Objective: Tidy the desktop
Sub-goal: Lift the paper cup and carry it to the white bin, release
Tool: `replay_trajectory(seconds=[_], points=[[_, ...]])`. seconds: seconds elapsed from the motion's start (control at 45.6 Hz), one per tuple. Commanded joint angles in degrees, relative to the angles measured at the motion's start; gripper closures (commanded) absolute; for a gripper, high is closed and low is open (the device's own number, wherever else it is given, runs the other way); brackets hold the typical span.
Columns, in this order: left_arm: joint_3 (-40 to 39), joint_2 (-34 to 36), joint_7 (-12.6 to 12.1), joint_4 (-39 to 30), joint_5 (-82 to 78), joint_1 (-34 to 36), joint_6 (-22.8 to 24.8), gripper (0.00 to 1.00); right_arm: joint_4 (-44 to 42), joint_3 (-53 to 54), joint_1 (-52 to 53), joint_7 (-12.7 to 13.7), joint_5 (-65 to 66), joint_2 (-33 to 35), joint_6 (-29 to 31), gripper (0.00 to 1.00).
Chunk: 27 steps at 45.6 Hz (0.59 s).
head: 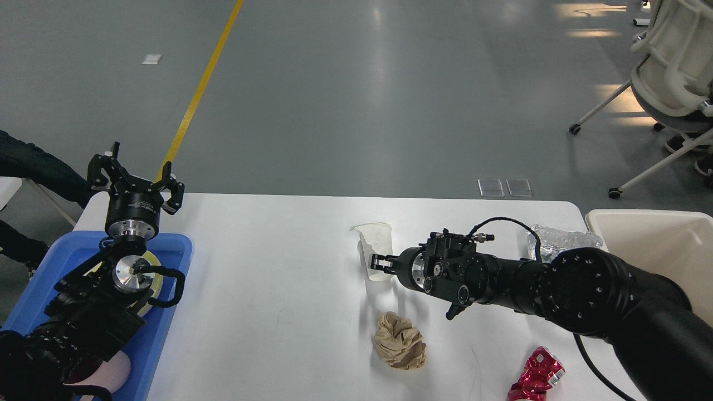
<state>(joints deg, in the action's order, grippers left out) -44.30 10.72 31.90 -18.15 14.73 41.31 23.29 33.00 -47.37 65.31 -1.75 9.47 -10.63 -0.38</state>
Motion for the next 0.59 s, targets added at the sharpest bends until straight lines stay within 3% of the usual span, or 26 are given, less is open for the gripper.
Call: replay_trajectory(seconds=[0.0, 0.044, 0.351, 0.57], points=[[0.0, 0.0, 0.0, 0.0, -0.1, 0.0, 0.0, 0.04, 0.4, 0.1, -0.1, 0.1, 0.0, 0.0, 0.4, 0.85], [0.0, 0.0, 0.0, 0.0, 0.0, 0.0, 0.0, 0.04, 0.6, 0.1, -0.1, 0.0, 0.0, 0.0, 0.6, 1.0], [0.0, 0.0, 0.0, 0.0, 0.0, 0.0, 0.0, 0.04, 1.2, 0.2, 1.0, 0.1, -0.1, -0.1, 2.8, 1.0], [0.0, 0.0, 0.0, 0.0, 0.0, 0.0, 0.0, 0.04, 7.2, 1.3, 8.3, 0.1, -0.1, 3.0, 5.0, 1.0]])
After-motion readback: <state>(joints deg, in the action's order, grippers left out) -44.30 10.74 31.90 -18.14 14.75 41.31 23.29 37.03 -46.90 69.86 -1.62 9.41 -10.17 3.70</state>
